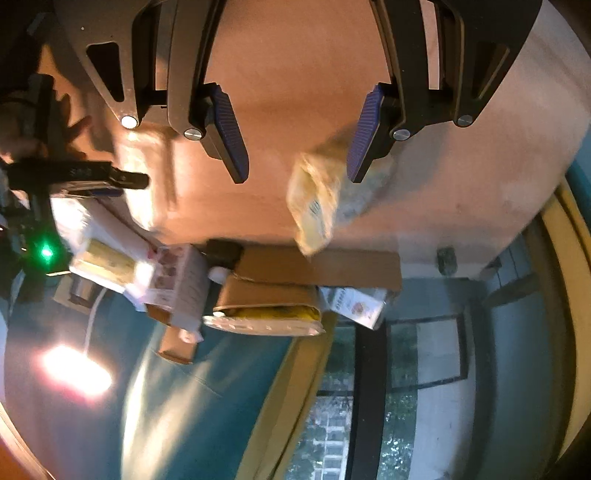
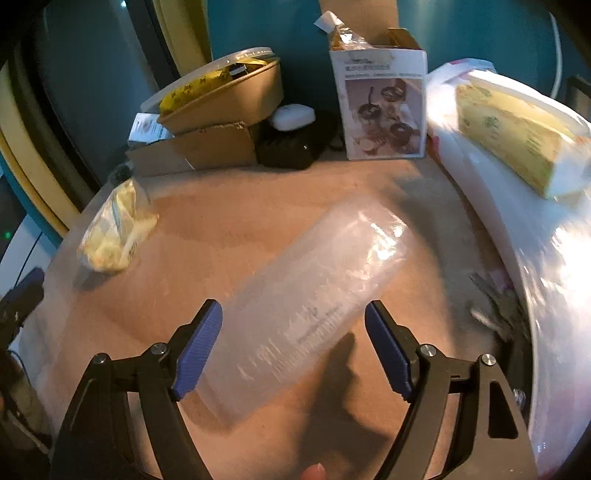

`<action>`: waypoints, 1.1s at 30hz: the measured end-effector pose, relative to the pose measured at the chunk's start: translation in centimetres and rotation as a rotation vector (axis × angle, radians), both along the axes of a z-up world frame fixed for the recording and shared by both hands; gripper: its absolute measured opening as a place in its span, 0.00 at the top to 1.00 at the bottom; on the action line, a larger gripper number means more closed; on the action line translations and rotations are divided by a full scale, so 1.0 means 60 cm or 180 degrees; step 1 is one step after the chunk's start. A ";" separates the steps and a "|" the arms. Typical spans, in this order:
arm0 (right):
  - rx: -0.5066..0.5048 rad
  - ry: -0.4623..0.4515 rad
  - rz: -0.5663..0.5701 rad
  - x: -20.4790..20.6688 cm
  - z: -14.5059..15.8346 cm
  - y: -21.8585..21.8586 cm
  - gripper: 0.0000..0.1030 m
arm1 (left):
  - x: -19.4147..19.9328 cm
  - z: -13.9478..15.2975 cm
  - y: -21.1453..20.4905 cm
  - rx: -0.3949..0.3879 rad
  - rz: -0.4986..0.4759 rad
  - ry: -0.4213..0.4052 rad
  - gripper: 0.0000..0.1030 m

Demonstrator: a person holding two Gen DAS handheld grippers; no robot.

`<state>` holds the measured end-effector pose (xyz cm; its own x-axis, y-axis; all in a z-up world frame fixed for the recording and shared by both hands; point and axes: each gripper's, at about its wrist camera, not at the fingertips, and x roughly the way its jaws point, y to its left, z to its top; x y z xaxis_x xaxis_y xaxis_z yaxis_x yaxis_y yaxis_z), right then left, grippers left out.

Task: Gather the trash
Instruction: 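Grasp the yellow-green package with the left tool while the right tool grasps the clear plastic sleeve, then lift both held items and carry them toward the white bucket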

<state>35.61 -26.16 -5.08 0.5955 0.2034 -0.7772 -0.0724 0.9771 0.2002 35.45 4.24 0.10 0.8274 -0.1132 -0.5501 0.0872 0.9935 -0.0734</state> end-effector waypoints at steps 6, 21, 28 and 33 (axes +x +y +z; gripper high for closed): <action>-0.0024 0.0059 -0.0014 0.046 -0.006 0.015 0.18 | 0.086 -0.027 0.010 0.0126 0.0002 0.0271 0.43; -0.0477 0.0120 0.0197 0.045 -0.026 0.056 0.29 | 0.111 -0.069 0.009 0.0178 -0.0046 0.0593 0.85; -0.0424 0.0048 0.0294 0.019 -0.013 0.064 0.37 | 0.063 -0.048 -0.017 0.0198 -0.0133 0.0474 0.91; -0.0400 -0.0083 0.0383 -0.013 0.009 0.069 0.37 | 0.021 -0.030 -0.022 0.0108 -0.0195 0.0394 0.91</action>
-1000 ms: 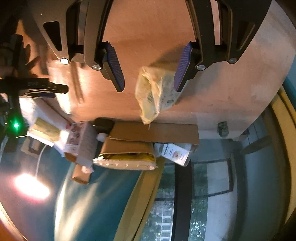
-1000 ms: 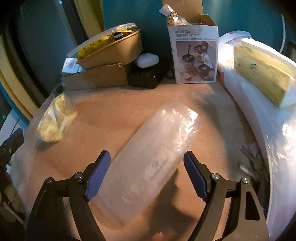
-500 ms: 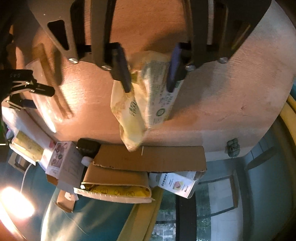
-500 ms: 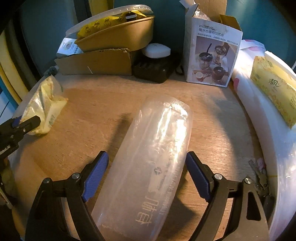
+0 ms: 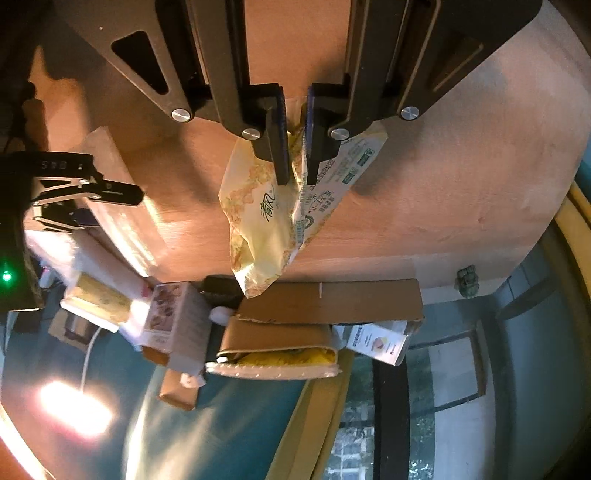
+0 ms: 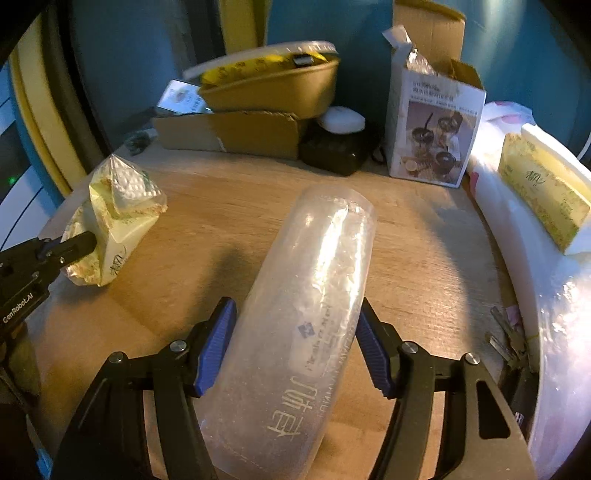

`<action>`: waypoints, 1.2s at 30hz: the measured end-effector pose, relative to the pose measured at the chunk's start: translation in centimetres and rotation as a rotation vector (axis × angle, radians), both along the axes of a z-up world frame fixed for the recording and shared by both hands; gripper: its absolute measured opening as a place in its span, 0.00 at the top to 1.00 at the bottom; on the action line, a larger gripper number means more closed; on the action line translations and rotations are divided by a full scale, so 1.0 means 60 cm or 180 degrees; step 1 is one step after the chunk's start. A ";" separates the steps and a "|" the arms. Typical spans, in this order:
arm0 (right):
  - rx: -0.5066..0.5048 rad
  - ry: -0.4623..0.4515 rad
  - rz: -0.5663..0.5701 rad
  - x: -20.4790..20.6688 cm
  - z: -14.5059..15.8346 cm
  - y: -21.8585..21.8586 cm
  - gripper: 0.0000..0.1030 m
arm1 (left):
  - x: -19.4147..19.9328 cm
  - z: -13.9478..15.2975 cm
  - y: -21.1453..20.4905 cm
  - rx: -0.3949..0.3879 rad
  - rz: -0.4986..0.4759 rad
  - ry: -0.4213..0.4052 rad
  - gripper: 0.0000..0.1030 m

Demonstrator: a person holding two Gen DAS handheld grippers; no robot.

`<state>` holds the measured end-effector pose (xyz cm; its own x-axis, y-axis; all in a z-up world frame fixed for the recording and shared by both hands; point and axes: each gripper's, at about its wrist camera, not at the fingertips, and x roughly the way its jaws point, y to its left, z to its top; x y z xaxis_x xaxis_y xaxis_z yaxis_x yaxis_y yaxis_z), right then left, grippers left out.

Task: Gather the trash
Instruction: 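Lift both held items and carry them toward the white bucket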

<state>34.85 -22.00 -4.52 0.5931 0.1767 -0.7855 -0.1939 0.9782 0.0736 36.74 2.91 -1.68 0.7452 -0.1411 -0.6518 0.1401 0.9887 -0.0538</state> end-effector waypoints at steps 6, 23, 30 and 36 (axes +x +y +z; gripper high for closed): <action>-0.0004 -0.0092 0.0107 -0.040 0.020 0.012 0.37 | -0.055 0.022 0.003 -0.0018 0.0080 -0.0080 0.91; -0.0058 -0.0236 0.0373 -0.142 0.059 0.054 0.37 | -0.190 0.036 0.021 -0.0143 0.0190 -0.0177 0.91; -0.0075 -0.0263 0.0528 -0.176 0.063 0.084 0.37 | -0.244 0.030 0.031 -0.0207 0.0282 -0.0187 0.91; -0.0119 -0.0270 0.0698 -0.205 0.061 0.116 0.37 | -0.293 0.024 0.045 -0.0245 0.0360 -0.0210 0.91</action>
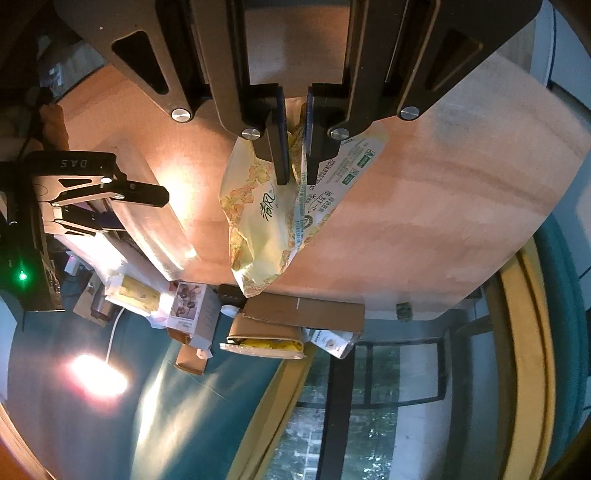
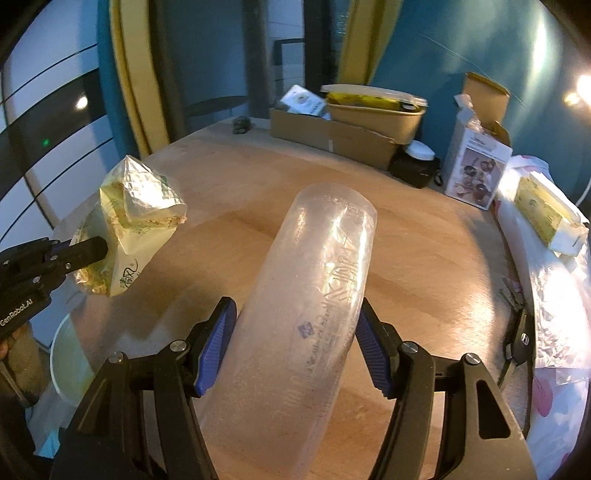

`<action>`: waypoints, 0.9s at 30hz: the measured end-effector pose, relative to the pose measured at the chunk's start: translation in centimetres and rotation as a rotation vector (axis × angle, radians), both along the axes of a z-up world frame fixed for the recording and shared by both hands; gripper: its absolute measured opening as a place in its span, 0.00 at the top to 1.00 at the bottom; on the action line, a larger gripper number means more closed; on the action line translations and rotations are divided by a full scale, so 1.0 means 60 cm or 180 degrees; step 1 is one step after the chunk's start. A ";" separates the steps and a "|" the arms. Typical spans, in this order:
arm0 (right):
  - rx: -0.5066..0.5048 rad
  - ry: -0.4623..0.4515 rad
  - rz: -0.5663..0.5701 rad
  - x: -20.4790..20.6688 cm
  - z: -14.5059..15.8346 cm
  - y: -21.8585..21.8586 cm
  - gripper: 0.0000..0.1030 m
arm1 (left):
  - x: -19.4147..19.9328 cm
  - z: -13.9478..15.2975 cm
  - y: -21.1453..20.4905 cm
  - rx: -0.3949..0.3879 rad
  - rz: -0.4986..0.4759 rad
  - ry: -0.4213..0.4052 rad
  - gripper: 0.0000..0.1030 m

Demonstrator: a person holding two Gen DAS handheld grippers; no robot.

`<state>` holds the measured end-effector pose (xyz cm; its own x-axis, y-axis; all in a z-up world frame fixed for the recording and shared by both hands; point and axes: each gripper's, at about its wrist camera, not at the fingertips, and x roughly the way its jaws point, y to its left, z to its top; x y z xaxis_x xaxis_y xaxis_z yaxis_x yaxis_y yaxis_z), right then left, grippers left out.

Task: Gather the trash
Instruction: 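Lift both held items and carry them toward the white bucket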

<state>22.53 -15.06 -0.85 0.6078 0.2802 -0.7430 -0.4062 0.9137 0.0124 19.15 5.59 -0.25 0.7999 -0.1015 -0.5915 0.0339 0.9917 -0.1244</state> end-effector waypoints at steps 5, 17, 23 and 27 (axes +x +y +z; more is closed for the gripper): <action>-0.0047 -0.0030 0.0142 -0.023 0.001 0.029 0.37 | -0.039 -0.006 0.018 -0.0054 0.0101 -0.0026 0.91; -0.0172 -0.0060 0.0444 -0.064 -0.001 0.095 0.37 | -0.113 -0.025 0.062 -0.0132 0.0333 -0.0059 0.91; -0.0230 -0.0076 0.0587 -0.082 0.000 0.130 0.37 | -0.146 -0.034 0.082 -0.0173 0.0468 -0.0066 0.91; -0.0252 -0.0070 0.0665 -0.091 -0.002 0.153 0.37 | -0.174 -0.040 0.088 -0.0035 0.0611 -0.0047 0.91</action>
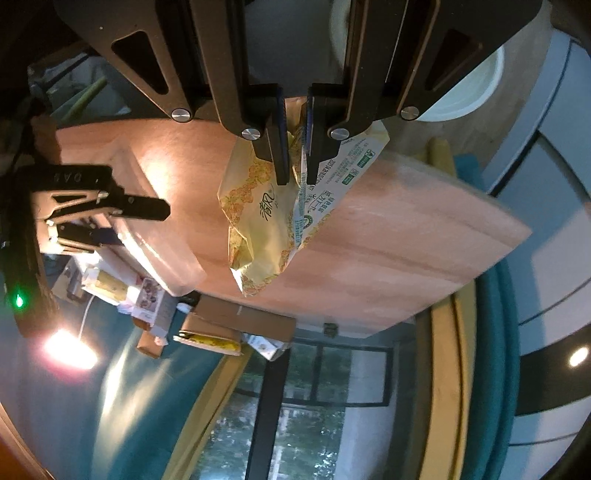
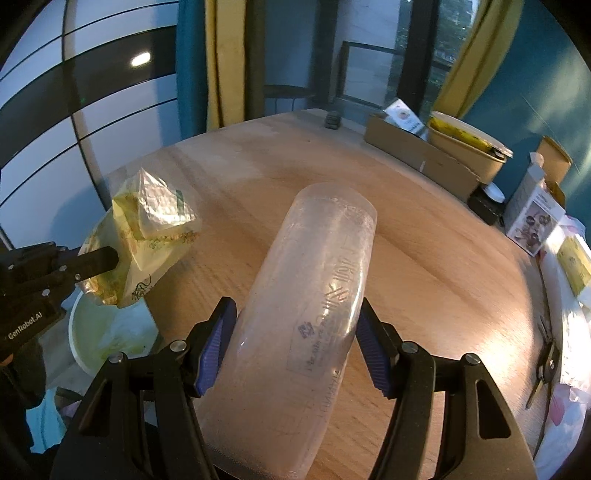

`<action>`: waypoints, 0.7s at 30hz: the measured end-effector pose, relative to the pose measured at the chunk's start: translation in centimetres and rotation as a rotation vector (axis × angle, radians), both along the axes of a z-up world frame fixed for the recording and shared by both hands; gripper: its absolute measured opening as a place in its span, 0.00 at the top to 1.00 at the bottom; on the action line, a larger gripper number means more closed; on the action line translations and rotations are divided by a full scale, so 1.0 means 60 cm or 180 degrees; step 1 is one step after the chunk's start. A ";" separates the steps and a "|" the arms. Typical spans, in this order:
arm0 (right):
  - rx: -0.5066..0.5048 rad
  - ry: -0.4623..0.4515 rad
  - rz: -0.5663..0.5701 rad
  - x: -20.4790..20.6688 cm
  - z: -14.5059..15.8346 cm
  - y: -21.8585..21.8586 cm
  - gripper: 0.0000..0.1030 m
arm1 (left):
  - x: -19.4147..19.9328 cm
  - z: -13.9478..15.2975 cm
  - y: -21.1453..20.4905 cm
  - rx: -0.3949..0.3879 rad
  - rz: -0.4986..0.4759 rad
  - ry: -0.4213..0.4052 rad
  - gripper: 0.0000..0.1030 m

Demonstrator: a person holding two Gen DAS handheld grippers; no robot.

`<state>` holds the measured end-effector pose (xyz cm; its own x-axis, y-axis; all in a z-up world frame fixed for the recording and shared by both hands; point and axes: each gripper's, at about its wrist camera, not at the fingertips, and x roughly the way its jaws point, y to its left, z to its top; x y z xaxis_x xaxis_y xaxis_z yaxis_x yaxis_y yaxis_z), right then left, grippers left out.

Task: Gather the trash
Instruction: 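Lift both held items and carry them toward the white bucket, then open the left tool over the bucket while the right tool releases the plastic sleeve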

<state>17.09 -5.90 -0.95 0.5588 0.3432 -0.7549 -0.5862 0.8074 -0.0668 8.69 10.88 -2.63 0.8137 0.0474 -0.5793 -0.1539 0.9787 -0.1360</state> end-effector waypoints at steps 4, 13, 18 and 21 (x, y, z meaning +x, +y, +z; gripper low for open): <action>-0.0012 -0.0007 0.0088 -0.010 0.002 0.019 0.37 | -0.035 -0.017 0.024 -0.0028 0.0185 0.0064 0.91; -0.0089 -0.0019 0.0399 -0.035 -0.004 0.087 0.37 | -0.114 -0.094 0.100 -0.0097 0.0873 0.0331 0.91; -0.0115 -0.0050 0.0591 -0.049 -0.002 0.120 0.37 | -0.144 -0.126 0.129 -0.0157 0.1098 0.0428 0.91; -0.0124 -0.0061 0.0726 -0.060 -0.002 0.145 0.37 | -0.159 -0.147 0.145 -0.0239 0.1206 0.0498 0.91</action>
<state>13.52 2.80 -1.05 0.4845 0.4332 -0.7600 -0.7516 0.6507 -0.1083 -0.84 19.57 -11.45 0.6487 0.2794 -0.7079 -0.5257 0.8371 -0.1513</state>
